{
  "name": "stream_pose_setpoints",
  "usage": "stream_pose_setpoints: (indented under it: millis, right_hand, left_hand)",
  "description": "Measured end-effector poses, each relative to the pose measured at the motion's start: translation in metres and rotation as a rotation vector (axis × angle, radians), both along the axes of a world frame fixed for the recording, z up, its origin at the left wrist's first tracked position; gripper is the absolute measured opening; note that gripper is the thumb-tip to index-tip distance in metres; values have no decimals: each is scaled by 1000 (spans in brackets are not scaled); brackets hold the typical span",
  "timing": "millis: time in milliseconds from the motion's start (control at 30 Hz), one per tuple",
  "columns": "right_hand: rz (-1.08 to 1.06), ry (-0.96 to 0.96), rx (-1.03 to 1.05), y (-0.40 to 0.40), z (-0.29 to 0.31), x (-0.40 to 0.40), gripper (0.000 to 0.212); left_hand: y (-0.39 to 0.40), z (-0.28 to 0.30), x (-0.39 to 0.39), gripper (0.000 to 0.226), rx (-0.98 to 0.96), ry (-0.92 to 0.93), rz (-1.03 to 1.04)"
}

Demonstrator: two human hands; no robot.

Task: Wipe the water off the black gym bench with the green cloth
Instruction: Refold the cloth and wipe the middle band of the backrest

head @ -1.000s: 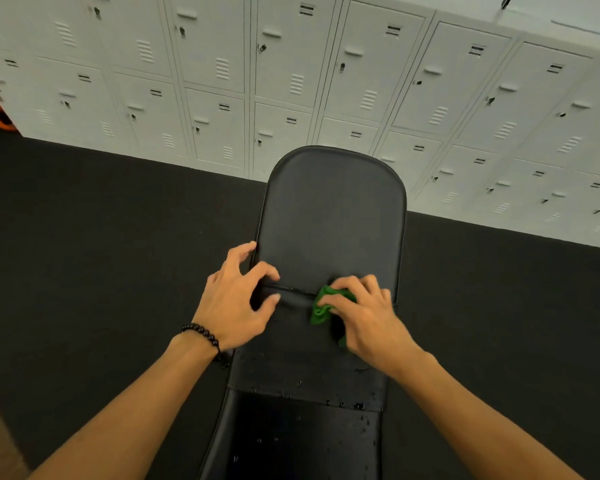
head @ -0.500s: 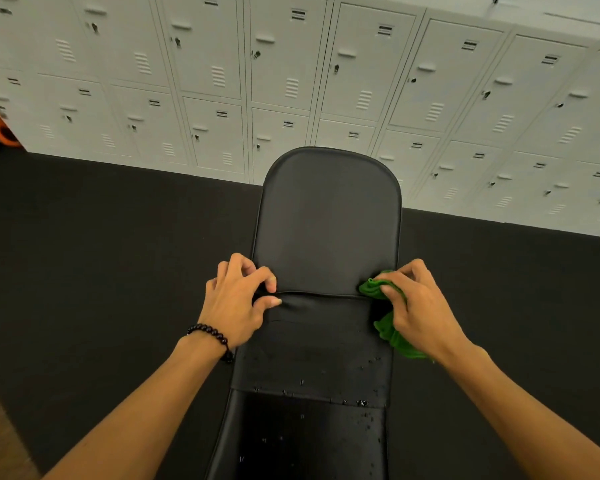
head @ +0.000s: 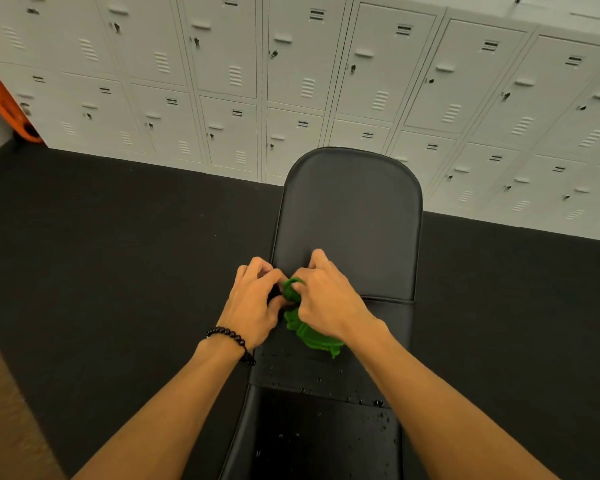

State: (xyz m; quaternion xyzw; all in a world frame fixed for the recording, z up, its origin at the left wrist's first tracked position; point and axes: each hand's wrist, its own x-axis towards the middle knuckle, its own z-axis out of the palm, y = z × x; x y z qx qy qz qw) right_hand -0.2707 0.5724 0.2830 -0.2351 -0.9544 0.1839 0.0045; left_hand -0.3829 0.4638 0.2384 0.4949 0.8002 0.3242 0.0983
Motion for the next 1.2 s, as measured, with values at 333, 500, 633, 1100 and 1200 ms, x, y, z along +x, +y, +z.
stream_pose_setpoints:
  millis: [333,500,633,1100,1200]
  right_hand:
    - [-24,-183,31,33,18,54,17]
    - [-63,-332,71,73,30,98,18]
    - [-83,-355,19,81,35,106,16]
    - [-279,23,-97,-14,17,-5,13]
    - [-337,-39,-109,6,18,27,9]
  left_hand:
    - [17,8,10,22,107,-306,280]
    - [15,-2,18,46,132,-608,395]
    - [11,-10,23,63,51,-800,366]
    - [20,-39,35,65,171,-742,468]
    - [23,-31,41,72,190,-698,507]
